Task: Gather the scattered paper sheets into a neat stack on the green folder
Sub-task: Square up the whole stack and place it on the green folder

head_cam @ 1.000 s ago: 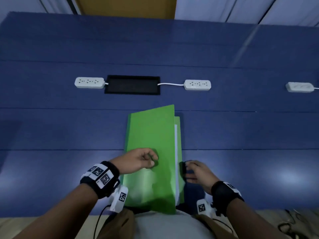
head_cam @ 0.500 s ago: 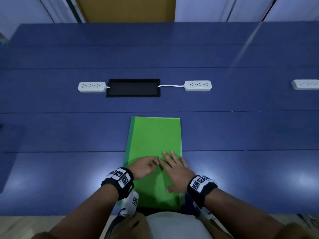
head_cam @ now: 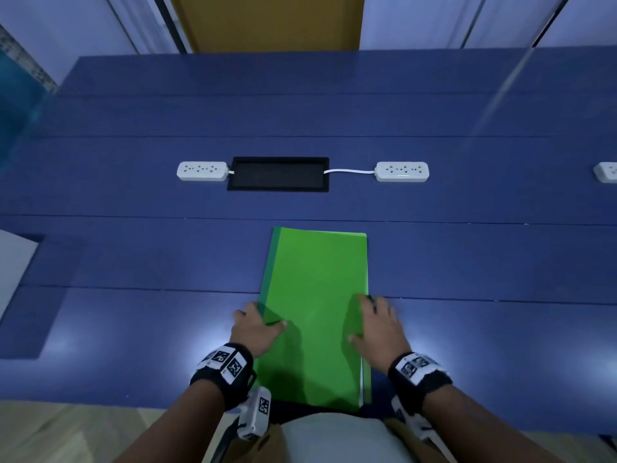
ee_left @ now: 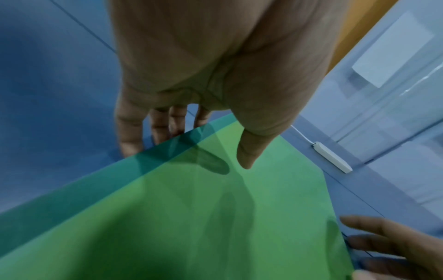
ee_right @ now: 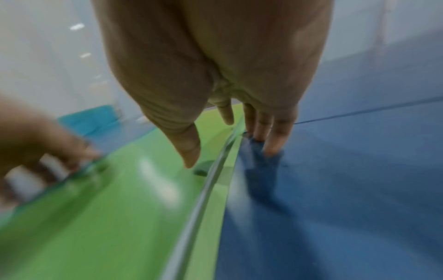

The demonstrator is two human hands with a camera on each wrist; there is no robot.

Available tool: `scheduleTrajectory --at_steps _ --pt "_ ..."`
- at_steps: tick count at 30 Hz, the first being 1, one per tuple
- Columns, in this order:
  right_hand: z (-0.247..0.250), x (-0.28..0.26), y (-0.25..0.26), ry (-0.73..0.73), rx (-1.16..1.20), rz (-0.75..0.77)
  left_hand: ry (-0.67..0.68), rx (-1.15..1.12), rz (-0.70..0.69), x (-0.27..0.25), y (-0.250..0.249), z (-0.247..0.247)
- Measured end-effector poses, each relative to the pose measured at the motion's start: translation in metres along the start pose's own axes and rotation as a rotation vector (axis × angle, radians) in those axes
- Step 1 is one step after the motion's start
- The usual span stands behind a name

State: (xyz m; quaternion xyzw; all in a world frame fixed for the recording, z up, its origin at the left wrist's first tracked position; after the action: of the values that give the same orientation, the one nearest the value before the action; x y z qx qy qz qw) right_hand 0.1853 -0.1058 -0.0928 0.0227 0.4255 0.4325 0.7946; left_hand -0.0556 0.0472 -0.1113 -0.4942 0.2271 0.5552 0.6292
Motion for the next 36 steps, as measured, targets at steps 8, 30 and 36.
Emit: scheduleTrajectory --at_steps 8,30,36 --pt "0.000 0.009 -0.029 0.344 0.612 -0.095 0.135 0.016 0.050 0.000 -0.014 -0.013" --pt "-0.021 -0.014 -0.043 0.341 0.701 -0.070 0.164 -0.042 -0.029 0.000 0.010 -0.010" --pt "-0.019 -0.016 -0.041 0.361 0.793 -0.003 0.154 -0.095 -0.029 0.004 0.010 -0.004"
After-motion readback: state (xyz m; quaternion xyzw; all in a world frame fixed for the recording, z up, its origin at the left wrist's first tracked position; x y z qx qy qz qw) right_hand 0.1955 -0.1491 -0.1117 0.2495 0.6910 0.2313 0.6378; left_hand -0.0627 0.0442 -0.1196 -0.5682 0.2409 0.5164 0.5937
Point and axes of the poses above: each hand's wrist, its own x-axis towards the middle knuckle, its own z-axis out of the back of the hand, y = z × x, the point moved 10 cm from there along x, towards the middle knuckle, and after that the axes turned 14 degrees about y, right-handed, at the moved point
